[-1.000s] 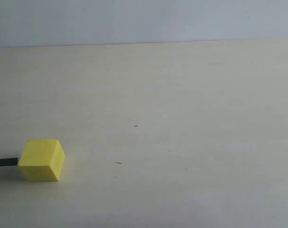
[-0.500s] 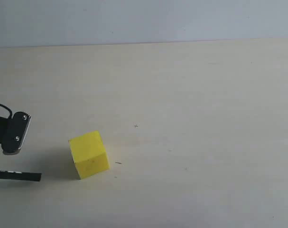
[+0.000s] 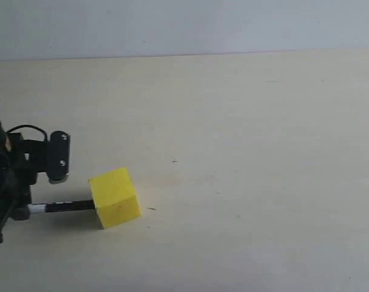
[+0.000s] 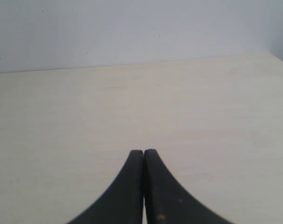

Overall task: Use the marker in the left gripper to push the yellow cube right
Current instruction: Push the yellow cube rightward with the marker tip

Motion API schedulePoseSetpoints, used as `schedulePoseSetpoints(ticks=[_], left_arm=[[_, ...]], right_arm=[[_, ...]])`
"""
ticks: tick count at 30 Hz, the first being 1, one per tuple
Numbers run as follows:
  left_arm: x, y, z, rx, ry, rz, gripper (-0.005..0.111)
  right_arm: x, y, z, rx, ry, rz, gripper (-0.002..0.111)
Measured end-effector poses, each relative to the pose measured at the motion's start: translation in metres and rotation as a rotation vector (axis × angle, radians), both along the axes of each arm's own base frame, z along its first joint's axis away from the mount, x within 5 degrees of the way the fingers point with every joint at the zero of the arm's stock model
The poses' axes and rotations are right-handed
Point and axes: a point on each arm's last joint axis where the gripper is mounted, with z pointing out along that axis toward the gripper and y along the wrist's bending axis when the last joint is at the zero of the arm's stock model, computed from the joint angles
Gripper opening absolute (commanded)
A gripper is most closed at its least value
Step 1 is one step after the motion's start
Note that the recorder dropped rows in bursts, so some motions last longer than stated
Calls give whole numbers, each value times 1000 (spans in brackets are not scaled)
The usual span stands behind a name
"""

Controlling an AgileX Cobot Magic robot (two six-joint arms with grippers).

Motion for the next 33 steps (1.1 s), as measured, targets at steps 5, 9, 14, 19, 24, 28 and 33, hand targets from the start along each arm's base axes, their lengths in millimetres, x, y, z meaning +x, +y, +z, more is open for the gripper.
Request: schedulePoseSetpoints(ticks=[5, 9, 14, 19, 24, 28, 33], left_arm=[[0, -27, -6, -17, -18, -55, 0], [2, -18, -5, 58, -15, -31, 0], [6, -6, -4, 126, -30, 3, 0], [9, -12, -4, 83, -78, 18, 0], [11, -50, -3, 12, -145, -51, 0], [6, -80, 0, -6, -162, -114, 0], [3, -75, 3, 88, -143, -68, 0]], right_arm=[[0, 0, 0, 0, 0, 0, 0], [0, 0, 0, 0, 0, 0, 0], [0, 0, 0, 0, 0, 0, 0], [0, 0, 0, 0, 0, 0, 0], [0, 0, 0, 0, 0, 0, 0], [0, 0, 0, 0, 0, 0, 0], [0, 0, 0, 0, 0, 0, 0]])
